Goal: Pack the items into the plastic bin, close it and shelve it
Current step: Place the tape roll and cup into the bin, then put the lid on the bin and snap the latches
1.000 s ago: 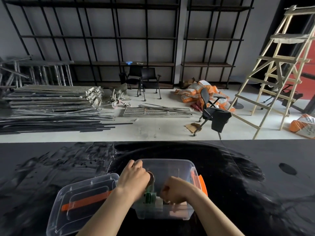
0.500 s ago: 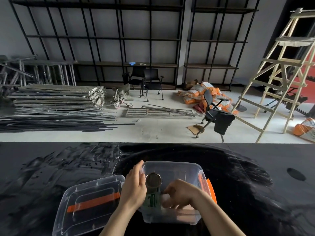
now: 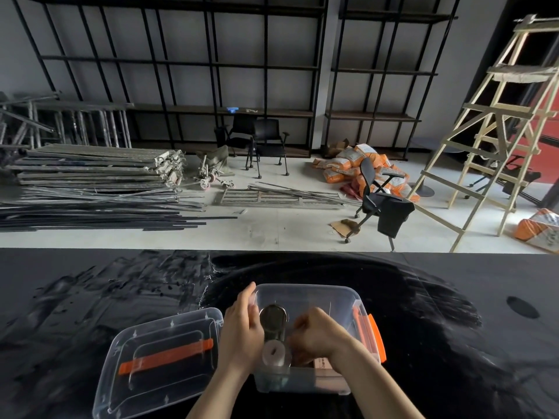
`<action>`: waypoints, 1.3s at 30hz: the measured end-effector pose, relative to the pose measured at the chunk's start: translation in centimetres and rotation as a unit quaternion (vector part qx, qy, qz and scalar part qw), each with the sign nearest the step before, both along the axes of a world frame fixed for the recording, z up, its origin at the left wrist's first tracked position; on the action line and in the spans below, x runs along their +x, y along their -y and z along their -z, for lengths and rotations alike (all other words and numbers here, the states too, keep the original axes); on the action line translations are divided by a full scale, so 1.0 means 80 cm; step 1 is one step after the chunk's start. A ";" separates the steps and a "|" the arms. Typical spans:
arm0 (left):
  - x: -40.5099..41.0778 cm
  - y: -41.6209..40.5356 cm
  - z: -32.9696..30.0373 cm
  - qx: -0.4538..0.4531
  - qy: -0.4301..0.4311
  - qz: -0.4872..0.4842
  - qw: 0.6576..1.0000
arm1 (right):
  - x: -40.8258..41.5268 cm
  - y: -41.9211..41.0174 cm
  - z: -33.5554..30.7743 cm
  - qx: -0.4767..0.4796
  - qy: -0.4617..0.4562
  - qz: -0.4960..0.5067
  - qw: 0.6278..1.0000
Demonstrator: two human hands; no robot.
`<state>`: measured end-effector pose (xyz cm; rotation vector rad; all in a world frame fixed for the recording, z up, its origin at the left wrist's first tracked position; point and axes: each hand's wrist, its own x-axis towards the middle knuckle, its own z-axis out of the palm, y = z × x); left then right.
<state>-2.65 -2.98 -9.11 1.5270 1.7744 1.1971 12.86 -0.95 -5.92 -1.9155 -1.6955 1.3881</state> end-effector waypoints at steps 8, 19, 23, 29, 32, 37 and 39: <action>0.001 0.000 0.001 0.001 -0.005 0.010 1.000 | -0.012 -0.006 -0.003 -0.113 -0.100 0.045 0.988; -0.052 0.009 -0.014 0.011 0.072 -0.095 0.993 | -0.086 -0.001 -0.066 0.366 -0.024 0.037 0.930; -0.133 0.020 -0.013 -0.059 0.010 -0.205 0.977 | -0.165 0.009 -0.072 0.278 -0.055 -0.066 0.957; -0.220 0.068 0.009 -0.220 -0.093 -0.310 0.920 | -0.237 0.015 -0.021 0.072 0.028 -0.100 0.992; -0.241 0.084 0.025 -0.267 -0.071 -0.299 0.913 | -0.239 0.020 0.008 -0.003 0.080 -0.056 0.995; -0.240 0.090 0.035 -0.281 -0.067 -0.279 0.915 | -0.241 0.030 0.029 -0.037 0.085 -0.020 0.996; -0.241 0.091 0.034 -0.273 -0.046 -0.292 0.915 | -0.242 0.030 0.029 -0.037 0.078 -0.006 0.996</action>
